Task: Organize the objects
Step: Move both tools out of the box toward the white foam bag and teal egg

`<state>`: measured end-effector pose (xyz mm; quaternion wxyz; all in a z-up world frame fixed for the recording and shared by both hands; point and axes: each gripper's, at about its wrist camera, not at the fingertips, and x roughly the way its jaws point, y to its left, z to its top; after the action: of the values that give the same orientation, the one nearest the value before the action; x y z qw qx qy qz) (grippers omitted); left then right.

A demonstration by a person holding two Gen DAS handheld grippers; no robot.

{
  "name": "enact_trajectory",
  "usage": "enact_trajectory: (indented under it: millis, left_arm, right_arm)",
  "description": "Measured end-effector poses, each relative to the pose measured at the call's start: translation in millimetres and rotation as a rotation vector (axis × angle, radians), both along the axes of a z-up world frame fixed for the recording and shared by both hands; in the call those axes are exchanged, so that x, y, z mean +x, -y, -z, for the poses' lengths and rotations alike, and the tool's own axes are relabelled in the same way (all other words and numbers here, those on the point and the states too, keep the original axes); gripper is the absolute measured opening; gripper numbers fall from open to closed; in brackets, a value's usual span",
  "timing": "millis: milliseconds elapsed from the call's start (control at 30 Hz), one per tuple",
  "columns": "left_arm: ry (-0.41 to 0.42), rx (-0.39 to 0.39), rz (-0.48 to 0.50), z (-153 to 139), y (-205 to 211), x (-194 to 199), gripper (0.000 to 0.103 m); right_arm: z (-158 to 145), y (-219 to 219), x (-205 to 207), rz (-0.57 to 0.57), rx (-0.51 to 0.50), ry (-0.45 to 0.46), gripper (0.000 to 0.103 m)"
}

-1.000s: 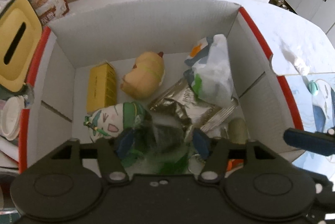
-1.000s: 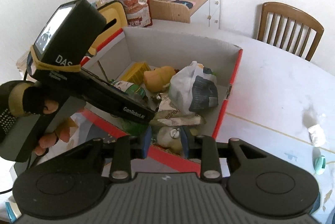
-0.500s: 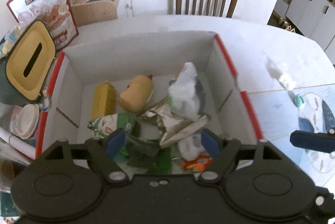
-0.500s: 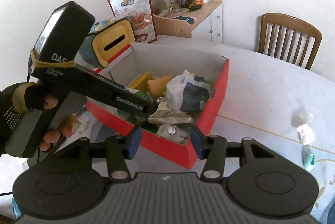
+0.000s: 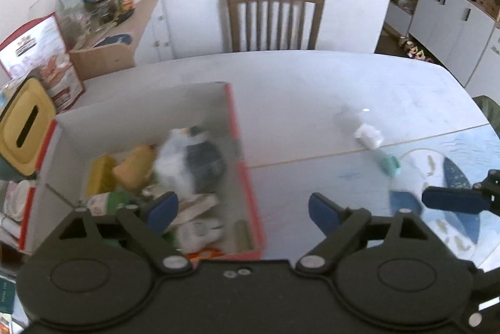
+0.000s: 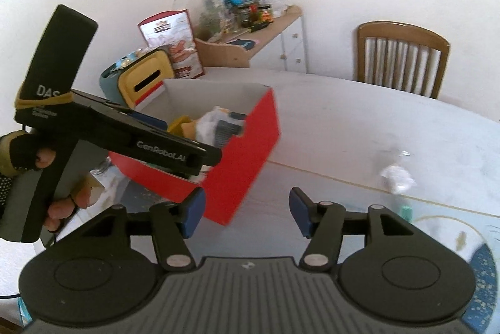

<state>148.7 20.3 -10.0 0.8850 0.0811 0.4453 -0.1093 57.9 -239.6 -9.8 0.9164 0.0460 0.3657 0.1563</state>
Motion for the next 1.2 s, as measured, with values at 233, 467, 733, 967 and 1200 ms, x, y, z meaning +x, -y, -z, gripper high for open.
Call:
enact_trajectory:
  millis: [233,467,733,967,1200]
  left_arm:
    - [-0.002,-0.013,0.033,9,57,-5,0.1]
    - [-0.035,-0.041,0.037,22,103,5,0.103]
    - [-0.035,-0.03,0.032,34,141,25,0.103]
    - [-0.042,-0.02,0.061,51,167,52,0.103]
    - [-0.08,-0.029,0.075,73,182,77,0.103]
  right_arm:
    - [13,58,-16,0.052,0.007,-0.012,0.07]
    - [28,101,-21,0.095,-0.005,0.0,0.08]
    - [54,131,-9,0.138,-0.032,-0.028,0.081]
    - [76,142,13,0.144,-0.051,-0.044,0.081]
    - [94,146,29,0.149,-0.049,-0.065,0.081]
